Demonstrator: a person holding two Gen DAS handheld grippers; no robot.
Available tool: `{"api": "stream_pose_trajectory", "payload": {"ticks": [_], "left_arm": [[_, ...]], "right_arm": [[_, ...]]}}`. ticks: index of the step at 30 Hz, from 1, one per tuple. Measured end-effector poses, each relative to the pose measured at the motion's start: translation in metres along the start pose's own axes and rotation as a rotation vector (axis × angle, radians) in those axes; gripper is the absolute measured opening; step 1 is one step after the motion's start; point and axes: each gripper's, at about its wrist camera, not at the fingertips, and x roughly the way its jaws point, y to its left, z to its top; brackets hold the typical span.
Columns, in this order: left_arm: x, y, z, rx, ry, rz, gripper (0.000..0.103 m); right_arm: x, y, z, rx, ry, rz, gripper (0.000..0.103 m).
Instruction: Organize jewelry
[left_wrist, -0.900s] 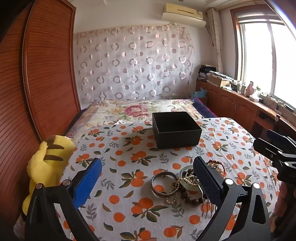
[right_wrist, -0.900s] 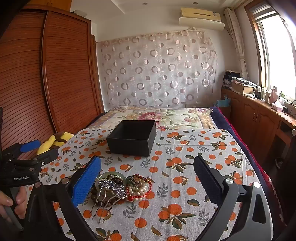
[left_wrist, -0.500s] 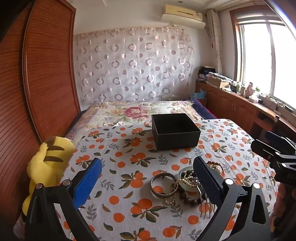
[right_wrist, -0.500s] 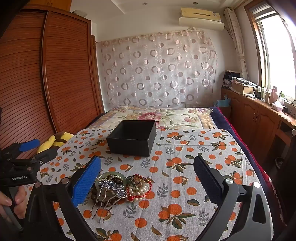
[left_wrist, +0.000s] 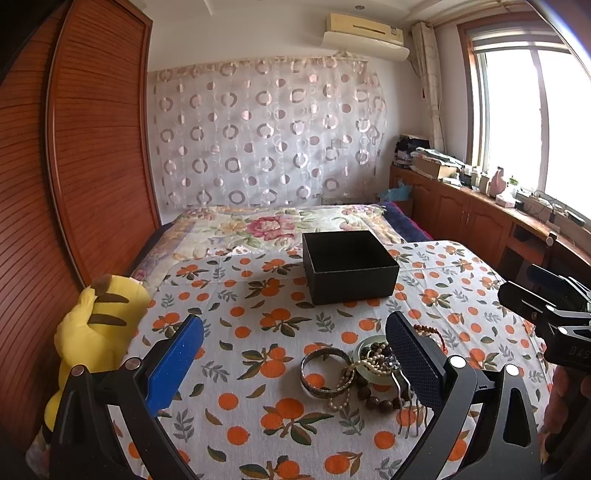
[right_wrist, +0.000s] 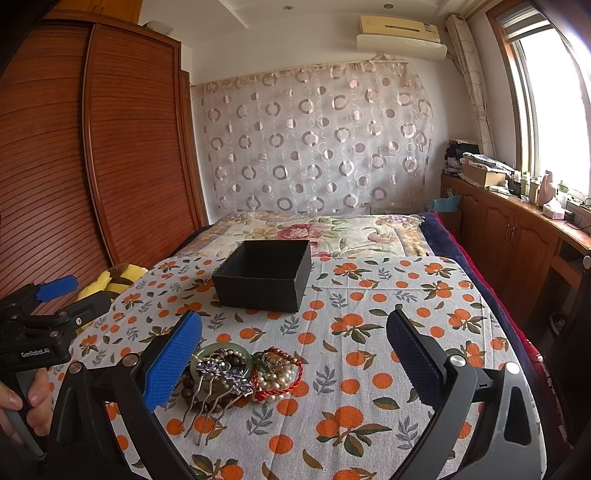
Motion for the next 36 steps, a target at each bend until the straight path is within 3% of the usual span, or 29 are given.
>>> {"api": "stream_pose_trajectory", "payload": {"ticks": [29, 36], "left_arm": [[0.0, -0.001, 0.006, -0.002, -0.003, 0.0, 0.095], [0.0, 0.002, -0.004, 0.0, -0.009, 0.0, 0.095]], "right_arm": [[-0.002, 0.001, 0.001, 0.002, -0.001, 0.0, 0.101], [-0.002, 0.001, 0.0, 0.002, 0.001, 0.001, 0.101]]}}
